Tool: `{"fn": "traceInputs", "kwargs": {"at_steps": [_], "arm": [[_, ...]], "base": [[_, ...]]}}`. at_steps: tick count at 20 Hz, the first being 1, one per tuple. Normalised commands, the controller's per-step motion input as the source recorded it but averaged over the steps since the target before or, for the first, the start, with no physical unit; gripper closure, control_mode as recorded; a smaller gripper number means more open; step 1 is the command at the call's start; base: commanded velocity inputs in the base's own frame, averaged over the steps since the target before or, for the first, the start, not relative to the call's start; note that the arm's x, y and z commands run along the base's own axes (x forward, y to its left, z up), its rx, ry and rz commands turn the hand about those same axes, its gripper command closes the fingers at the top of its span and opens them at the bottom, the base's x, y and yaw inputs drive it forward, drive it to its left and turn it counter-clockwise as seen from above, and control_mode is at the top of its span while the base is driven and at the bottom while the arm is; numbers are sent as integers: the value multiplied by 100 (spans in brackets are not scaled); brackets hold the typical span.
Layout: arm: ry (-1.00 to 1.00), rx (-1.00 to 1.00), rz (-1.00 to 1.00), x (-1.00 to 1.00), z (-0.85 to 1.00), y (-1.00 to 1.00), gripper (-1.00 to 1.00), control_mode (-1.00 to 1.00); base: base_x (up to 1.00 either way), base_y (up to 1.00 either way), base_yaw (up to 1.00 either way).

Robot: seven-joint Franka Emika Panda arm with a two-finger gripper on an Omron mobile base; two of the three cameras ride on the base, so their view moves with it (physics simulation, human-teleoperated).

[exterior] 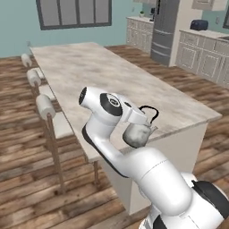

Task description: The kettle is done boiling. Turn off the stove, then wait for 300 timesteps before moving the kettle to the dining table.

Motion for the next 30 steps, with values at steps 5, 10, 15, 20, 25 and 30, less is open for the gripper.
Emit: {"fn": "traceInputs", "kwargs": {"at_steps": [5, 10, 15, 20, 25, 30], "arm": [[0, 0, 0, 0, 0, 0, 100, 100], [0, 0, 0, 0, 0, 0, 100, 100], [0, 0, 0, 0, 0, 0, 100, 100], [0, 0, 0, 0, 0, 0, 100, 100], [0, 0, 0, 0, 0, 0, 100, 100], [0, 0, 0, 0, 0, 0, 100, 100]], "base": [[23, 62, -29], [29, 56, -28], [13, 61, -26], [0, 64, -24], [12, 47, -21], [16, 29, -15]]}}
